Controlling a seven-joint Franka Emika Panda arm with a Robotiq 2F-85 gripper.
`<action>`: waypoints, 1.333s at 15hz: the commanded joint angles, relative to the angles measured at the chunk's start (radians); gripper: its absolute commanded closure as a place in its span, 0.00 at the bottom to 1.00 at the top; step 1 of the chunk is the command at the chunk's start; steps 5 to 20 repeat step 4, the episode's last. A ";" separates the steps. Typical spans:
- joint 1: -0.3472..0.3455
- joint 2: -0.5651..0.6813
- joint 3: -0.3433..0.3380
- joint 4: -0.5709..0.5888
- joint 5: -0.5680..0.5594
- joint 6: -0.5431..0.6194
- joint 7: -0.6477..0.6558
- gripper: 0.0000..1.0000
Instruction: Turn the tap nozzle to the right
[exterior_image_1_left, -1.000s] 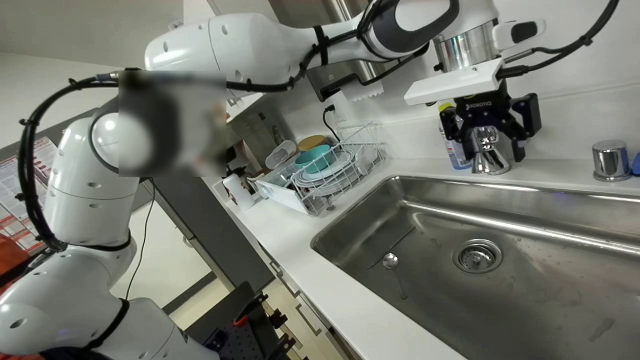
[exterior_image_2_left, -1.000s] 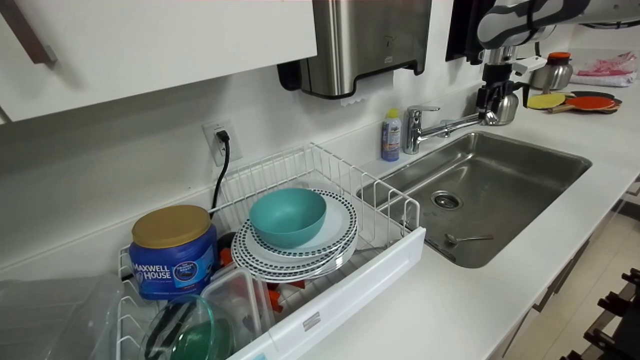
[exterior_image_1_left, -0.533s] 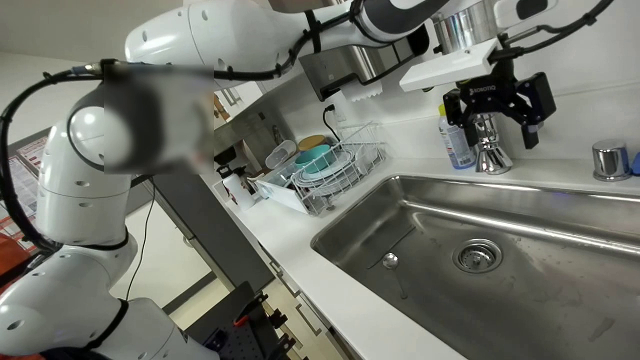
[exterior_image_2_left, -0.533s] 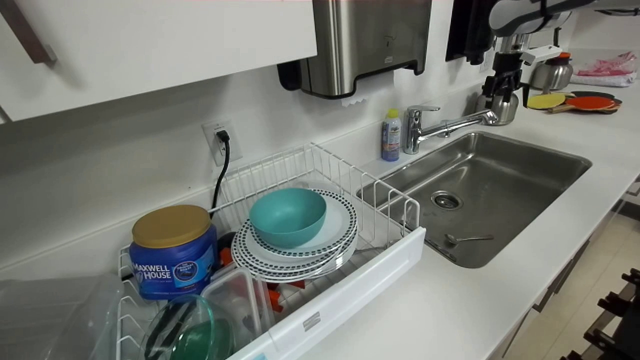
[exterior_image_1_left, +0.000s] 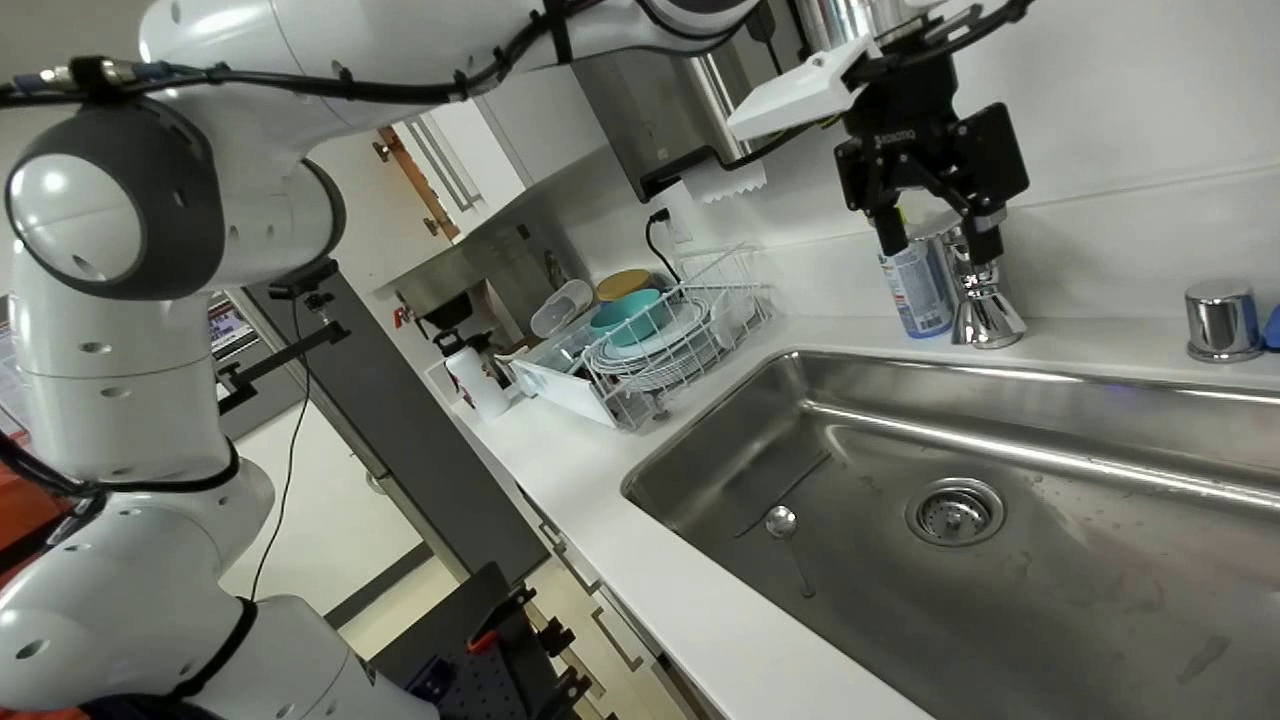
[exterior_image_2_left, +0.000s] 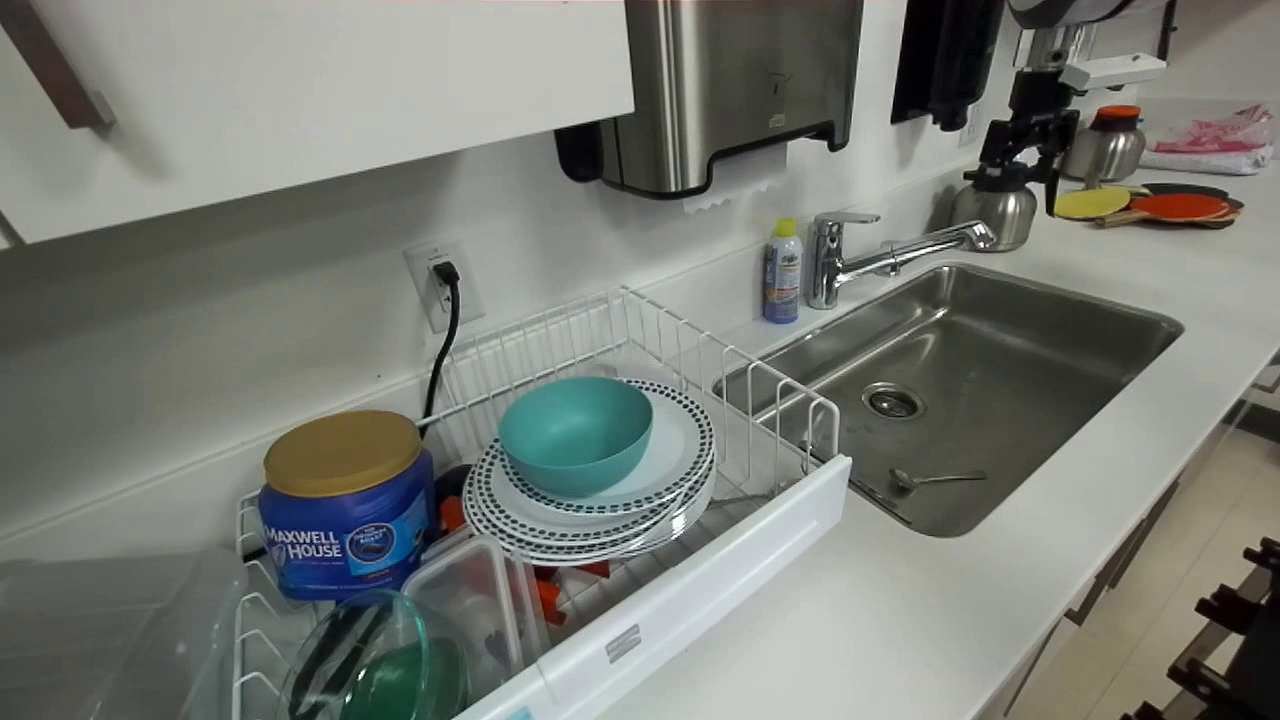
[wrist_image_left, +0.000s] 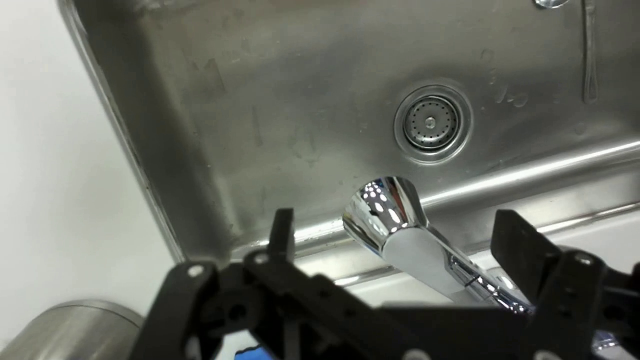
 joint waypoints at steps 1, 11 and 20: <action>0.021 -0.141 -0.002 -0.201 0.012 0.059 0.062 0.00; 0.025 -0.198 0.002 -0.289 0.019 0.088 0.089 0.00; 0.025 -0.198 0.002 -0.289 0.019 0.088 0.089 0.00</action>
